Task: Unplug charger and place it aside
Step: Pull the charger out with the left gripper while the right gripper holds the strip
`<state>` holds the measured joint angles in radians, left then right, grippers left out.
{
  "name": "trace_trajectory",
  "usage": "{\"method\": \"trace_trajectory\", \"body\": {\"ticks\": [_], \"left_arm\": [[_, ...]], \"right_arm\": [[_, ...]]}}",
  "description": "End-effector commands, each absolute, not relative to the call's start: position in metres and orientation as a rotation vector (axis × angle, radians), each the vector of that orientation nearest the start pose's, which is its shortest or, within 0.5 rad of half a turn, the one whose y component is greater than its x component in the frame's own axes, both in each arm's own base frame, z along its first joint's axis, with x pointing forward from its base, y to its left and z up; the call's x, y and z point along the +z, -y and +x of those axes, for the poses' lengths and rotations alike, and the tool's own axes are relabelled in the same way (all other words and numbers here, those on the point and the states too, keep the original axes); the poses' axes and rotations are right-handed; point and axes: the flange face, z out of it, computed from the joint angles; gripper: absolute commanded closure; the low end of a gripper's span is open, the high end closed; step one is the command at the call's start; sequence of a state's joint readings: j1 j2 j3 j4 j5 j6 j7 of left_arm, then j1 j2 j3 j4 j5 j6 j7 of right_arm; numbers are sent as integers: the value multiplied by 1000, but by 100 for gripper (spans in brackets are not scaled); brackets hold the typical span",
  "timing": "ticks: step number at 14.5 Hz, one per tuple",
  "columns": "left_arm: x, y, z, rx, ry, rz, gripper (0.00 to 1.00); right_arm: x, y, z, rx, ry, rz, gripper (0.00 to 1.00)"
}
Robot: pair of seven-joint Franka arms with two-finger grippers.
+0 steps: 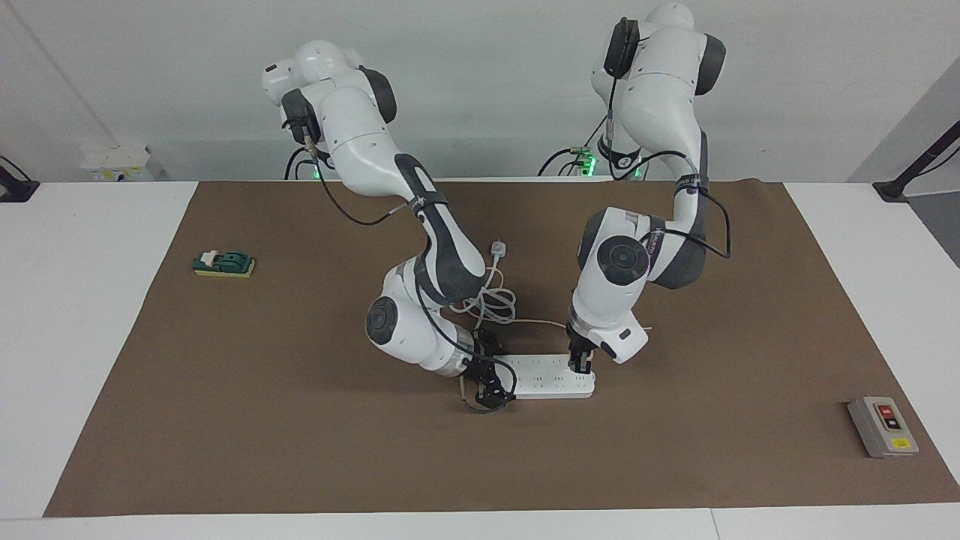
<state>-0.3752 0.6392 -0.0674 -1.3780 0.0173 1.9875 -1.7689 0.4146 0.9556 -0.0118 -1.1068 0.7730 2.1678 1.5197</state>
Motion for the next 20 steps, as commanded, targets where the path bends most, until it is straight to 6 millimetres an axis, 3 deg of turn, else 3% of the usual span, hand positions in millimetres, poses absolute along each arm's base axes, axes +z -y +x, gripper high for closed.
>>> {"method": "trace_trajectory", "body": {"ticks": [1,6,9,16,17,19,20], "left_arm": [[339,293,659,62,1878,-2437,100],[364,290,660,83,1868,-2408,100],[389,290,661,82,1868,-2405,100],[394,292,658,90,1794,-2462,100],[397,291,656,104,1716,-2508,100],[404,291,644,155,1500,-2604,100],[403,288,637,175,1391,-2653,100]], "right_arm": [[246,-337,716,588,-1807,-1893,54],[245,-337,716,592,-1808,-1893,54],[245,-338,715,591,-1807,-1893,53],[245,-338,715,591,-1807,-1893,51],[245,-338,715,591,-1807,-1893,42],[246,-338,716,591,-1807,-1891,0],[246,-338,716,591,-1807,-1891,0]]}}
